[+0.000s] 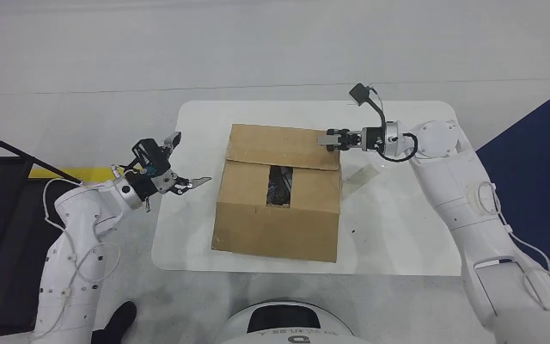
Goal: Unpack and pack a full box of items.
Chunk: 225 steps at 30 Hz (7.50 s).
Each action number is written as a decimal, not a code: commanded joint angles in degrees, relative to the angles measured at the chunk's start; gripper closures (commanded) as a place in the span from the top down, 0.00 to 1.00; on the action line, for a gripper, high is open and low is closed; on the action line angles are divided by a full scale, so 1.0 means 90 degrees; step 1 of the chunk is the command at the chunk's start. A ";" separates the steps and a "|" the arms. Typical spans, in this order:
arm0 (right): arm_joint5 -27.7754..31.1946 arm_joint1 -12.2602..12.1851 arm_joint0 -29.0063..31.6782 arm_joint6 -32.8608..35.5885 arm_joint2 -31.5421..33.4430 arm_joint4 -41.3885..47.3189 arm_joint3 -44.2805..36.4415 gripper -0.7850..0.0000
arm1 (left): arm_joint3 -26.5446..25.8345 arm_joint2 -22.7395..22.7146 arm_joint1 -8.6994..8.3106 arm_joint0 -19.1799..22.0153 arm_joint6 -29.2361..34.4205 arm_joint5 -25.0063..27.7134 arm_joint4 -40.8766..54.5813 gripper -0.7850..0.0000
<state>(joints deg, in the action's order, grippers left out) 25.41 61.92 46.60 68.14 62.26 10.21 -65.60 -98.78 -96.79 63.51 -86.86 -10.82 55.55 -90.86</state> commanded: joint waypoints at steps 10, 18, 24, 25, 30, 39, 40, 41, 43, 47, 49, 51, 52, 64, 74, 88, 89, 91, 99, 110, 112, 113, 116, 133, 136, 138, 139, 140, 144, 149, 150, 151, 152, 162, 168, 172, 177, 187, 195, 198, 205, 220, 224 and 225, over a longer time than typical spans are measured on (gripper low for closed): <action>-0.0165 0.0102 -0.0386 0.0001 -0.0307 0.0063 0.0366 1.00 | -0.0114 0.0482 -0.0546 -0.0430 -0.1213 0.0272 -0.2099 1.00; -0.0192 0.0143 -0.0496 -0.0056 -0.0429 0.0055 0.0494 1.00 | 0.0233 0.0722 -0.0756 -0.0208 -0.1753 0.0242 -0.2621 1.00; -0.0154 0.0141 -0.0480 -0.0115 -0.0422 0.0074 0.0535 1.00 | 0.0765 0.1107 -0.0823 0.0210 -0.2313 -0.0246 -0.3092 1.00; -0.0152 0.0139 -0.0478 -0.0113 -0.0420 0.0075 0.0534 1.00 | 0.0936 0.1196 -0.0829 0.0326 -0.2502 -0.0382 -0.3153 1.00; -0.0121 0.0124 -0.0458 -0.0132 -0.0389 0.0067 0.0510 1.00 | 0.1912 0.1678 -0.0872 0.0980 -0.3409 -0.0782 -0.3611 1.00; -0.0086 0.0087 -0.0381 -0.0164 -0.0303 0.0100 0.0476 1.00 | 0.3929 0.2402 -0.0884 0.2303 -0.4547 -0.1609 -0.4158 1.00; -0.0086 0.0085 -0.0372 -0.0170 -0.0301 0.0097 0.0464 1.00 | 0.4052 0.2355 -0.0878 0.2368 -0.4558 -0.1749 -0.4058 1.00; -0.0087 0.0082 -0.0365 -0.0176 -0.0301 0.0077 0.0449 1.00 | 0.4052 0.2355 -0.0878 0.2368 -0.4558 -0.1749 -0.4058 1.00; -0.0090 0.0080 -0.0359 -0.0184 -0.0300 0.0065 0.0438 1.00 | 0.4052 0.2355 -0.0878 0.2368 -0.4558 -0.1749 -0.4058 1.00; -0.0090 0.0080 -0.0359 -0.0184 -0.0300 0.0065 0.0438 1.00 | 0.4052 0.2355 -0.0878 0.2368 -0.4558 -0.1749 -0.4058 1.00; -0.0090 0.0080 -0.0359 -0.0184 -0.0300 0.0065 0.0438 1.00 | 0.4052 0.2355 -0.0878 0.2368 -0.4558 -0.1749 -0.4058 1.00; -0.0090 0.0080 -0.0359 -0.0184 -0.0300 0.0065 0.0438 1.00 | 0.4052 0.2355 -0.0878 0.2368 -0.4558 -0.1749 -0.4058 1.00; -0.0090 0.0080 -0.0359 -0.0184 -0.0300 0.0065 0.0438 1.00 | 0.4052 0.2355 -0.0878 0.2368 -0.4558 -0.1749 -0.4058 1.00; -0.0090 0.0080 -0.0359 -0.0184 -0.0300 0.0065 0.0438 1.00 | 0.3851 0.2362 -0.0889 0.2198 -0.4335 -0.2069 -0.4109 1.00; -0.0090 0.0080 -0.0359 -0.0184 -0.0300 0.0065 0.0438 1.00 | 0.3319 0.2769 -0.1295 0.2010 -0.6260 -0.2045 -0.5142 1.00; -0.0090 0.0080 -0.0359 -0.0184 -0.0300 0.0065 0.0438 1.00 | 0.2793 0.5180 -0.2262 0.2782 -0.7082 -0.2866 -0.4151 1.00; -0.0090 0.0080 -0.0359 -0.0184 -0.0300 0.0065 0.0438 1.00 | 0.2769 0.5319 -0.2303 0.2866 -0.7094 -0.2878 -0.3983 1.00; -0.0090 0.0080 -0.0359 -0.0184 -0.0300 0.0065 0.0438 1.00 | 0.2755 0.5548 -0.2384 0.3032 -0.7183 -0.2967 -0.3661 1.00; -0.0090 0.0080 -0.0359 -0.0184 -0.0300 0.0065 0.0438 1.00 | 0.2764 0.5836 -0.2697 0.3331 -0.7555 -0.3341 -0.2557 1.00; -0.0090 0.0080 -0.0359 -0.0184 -0.0300 0.0065 0.0438 1.00 | 0.2766 0.5743 -0.2792 0.3543 -0.6442 -0.2990 -0.1668 1.00; -0.0090 0.0080 -0.0359 -0.0184 -0.0300 0.0065 0.0438 1.00 | 0.2680 0.5773 -0.2783 0.3524 -0.5951 -0.3002 -0.1930 1.00; -0.0090 0.0080 -0.0359 -0.0184 -0.0300 0.0065 0.0438 1.00 | 0.2657 0.5777 -0.2785 0.3540 -0.5901 -0.2939 -0.2028 1.00; -0.0090 0.0080 -0.0359 -0.0184 -0.0300 0.0065 0.0438 1.00 | 0.2703 0.5830 -0.2802 0.3563 -0.5856 -0.2864 -0.2526 1.00; -0.0090 0.0080 -0.0359 -0.0184 -0.0300 0.0065 0.0438 1.00 | 0.2593 0.6334 -0.2389 0.3776 -0.5710 -0.3151 -0.2604 1.00; -0.0090 0.0080 -0.0359 -0.0184 -0.0300 0.0065 0.0438 1.00 | 0.2790 0.6314 -0.2359 0.3833 -0.6175 -0.3056 -0.2424 1.00; -0.0090 0.0080 -0.0359 -0.0184 -0.0300 0.0065 0.0438 1.00 | 0.2969 0.6316 -0.2327 0.3923 -0.6456 -0.2779 -0.2239 1.00; -0.0090 0.0080 -0.0359 -0.0184 -0.0300 0.0065 0.0438 1.00 | 0.3047 0.6328 -0.2299 0.3977 -0.6509 -0.2617 -0.2121 1.00; -0.0090 0.0080 -0.0359 -0.0184 -0.0300 0.0065 0.0438 1.00 | 0.3099 0.6349 -0.2264 0.4038 -0.6504 -0.2473 -0.2028 1.00; -0.0090 0.0080 -0.0359 -0.0184 -0.0300 0.0065 0.0438 1.00 | 0.3251 0.6435 -0.2097 0.4235 -0.6139 -0.2130 -0.1612 1.00; -0.0090 0.0080 -0.0359 -0.0184 -0.0300 0.0065 0.0438 1.00 | 0.3482 0.6529 -0.1856 0.4428 -0.5370 -0.1847 -0.0929 1.00; -0.0090 0.0080 -0.0359 -0.0184 -0.0300 0.0065 0.0438 1.00 | 0.3525 0.6554 -0.1814 0.4468 -0.5255 -0.1852 -0.0888 1.00; -0.0090 0.0080 -0.0359 -0.0184 -0.0300 0.0065 0.0438 1.00 | 0.3563 0.6581 -0.1774 0.4499 -0.5178 -0.1859 -0.0851 1.00; -0.0090 0.0080 -0.0359 -0.0184 -0.0300 0.0065 0.0438 1.00 | 0.3628 0.6602 -0.1736 0.4526 -0.5122 -0.1859 -0.0802 1.00; -0.0069 0.0082 -0.0307 -0.0289 -0.0305 0.0049 0.0326 1.00 | 0.4338 0.6703 -0.1406 0.4765 -0.4907 -0.1944 -0.0330 1.00; 0.0786 -0.0063 0.0171 -0.0276 0.0164 0.0375 -0.0228 1.00 | 0.4697 0.6693 -0.1303 0.4812 -0.5198 -0.2009 -0.0270 1.00; 0.1174 -0.0201 0.0591 -0.0125 0.0586 0.0621 -0.0564 1.00 | 0.4903 0.6683 -0.1229 0.4846 -0.5223 -0.2120 -0.0237 1.00; 0.0923 -0.0352 0.0965 0.0270 0.0763 0.0814 -0.1067 1.00 | 0.4979 0.6693 -0.1136 0.4893 -0.5224 -0.2201 -0.0240 1.00; 0.0075 -0.0551 0.0865 0.1117 0.0378 0.0856 -0.0987 1.00 | 0.4976 0.6601 -0.1023 0.4992 -0.5458 -0.2299 -0.0256 1.00; 0.0067 -0.0519 0.0562 0.1125 0.0080 0.0944 -0.0617 1.00 | 0.4938 0.6428 -0.1060 0.4901 -0.5528 -0.2205 -0.0321 1.00; 0.0082 -0.0519 0.0499 0.1109 0.0022 0.0962 -0.0548 1.00 | 0.5026 0.6435 -0.1030 0.4938 -0.5781 -0.1626 -0.0124 1.00; 0.0137 -0.0523 0.0417 0.1054 -0.0076 0.1036 -0.0448 1.00 | 0.4979 0.6466 -0.1093 0.4972 -0.5572 -0.1359 0.0384 1.00; 0.0237 -0.0503 0.0244 0.0954 -0.0283 0.1038 -0.0304 1.00 | 0.3501 0.6431 -0.1297 0.4429 -0.3942 0.0272 0.3746 1.00; 0.0237 -0.0503 0.0244 0.0954 -0.0283 0.1038 -0.0304 1.00 | 0.3501 0.6431 -0.1297 0.4429 -0.3942 0.0272 0.3746 1.00; 0.0237 -0.0503 0.0244 0.0954 -0.0283 0.1038 -0.0304 1.00 | 0.3501 0.6431 -0.1297 0.4429 -0.3942 0.0272 0.3746 1.00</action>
<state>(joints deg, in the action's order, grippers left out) 27.55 57.40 48.79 76.72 59.70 19.55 -68.33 -67.28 -38.88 51.83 -47.01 -43.93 58.03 -49.02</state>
